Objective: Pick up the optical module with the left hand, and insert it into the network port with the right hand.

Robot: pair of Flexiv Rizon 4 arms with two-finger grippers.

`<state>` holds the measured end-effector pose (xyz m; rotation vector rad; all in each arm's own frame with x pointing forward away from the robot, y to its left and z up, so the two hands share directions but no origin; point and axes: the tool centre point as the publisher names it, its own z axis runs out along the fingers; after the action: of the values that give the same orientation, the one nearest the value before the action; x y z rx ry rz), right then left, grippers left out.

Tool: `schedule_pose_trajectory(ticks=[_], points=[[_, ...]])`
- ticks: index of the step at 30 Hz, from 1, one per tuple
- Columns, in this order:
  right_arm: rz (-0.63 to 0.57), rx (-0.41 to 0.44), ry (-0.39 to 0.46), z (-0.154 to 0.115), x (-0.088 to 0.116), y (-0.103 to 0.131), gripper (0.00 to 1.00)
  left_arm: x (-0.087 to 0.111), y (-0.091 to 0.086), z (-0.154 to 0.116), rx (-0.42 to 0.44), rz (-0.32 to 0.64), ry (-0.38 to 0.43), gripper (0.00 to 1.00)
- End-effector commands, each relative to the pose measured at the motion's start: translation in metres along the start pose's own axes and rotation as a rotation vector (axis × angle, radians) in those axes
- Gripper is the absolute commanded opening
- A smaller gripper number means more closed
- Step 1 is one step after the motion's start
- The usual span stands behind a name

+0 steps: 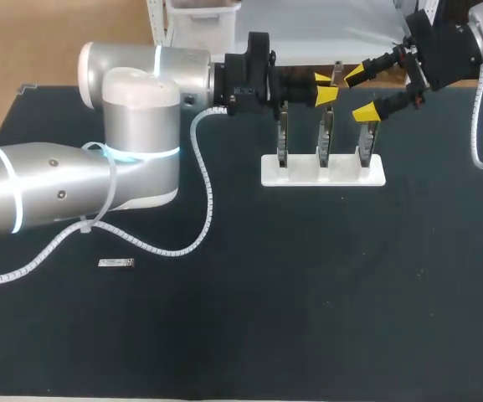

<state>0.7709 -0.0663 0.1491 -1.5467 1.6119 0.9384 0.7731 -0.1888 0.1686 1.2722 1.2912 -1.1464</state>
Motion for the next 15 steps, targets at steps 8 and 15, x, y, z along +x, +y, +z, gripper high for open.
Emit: schedule_pose_trajectory(ticks=[8, 15], points=[[-0.001, 0.006, 0.000, -0.0001, -0.0003, 0.0026, 1.00, 0.0003, 0.0022, 0.0002, -0.004, -0.004, 0.004, 0.00], [-0.001, 0.006, 0.000, -0.0001, -0.0003, 0.0026, 1.00, 0.0018, 0.0020, 0.0010, -0.004, -0.009, 0.001, 0.00]])
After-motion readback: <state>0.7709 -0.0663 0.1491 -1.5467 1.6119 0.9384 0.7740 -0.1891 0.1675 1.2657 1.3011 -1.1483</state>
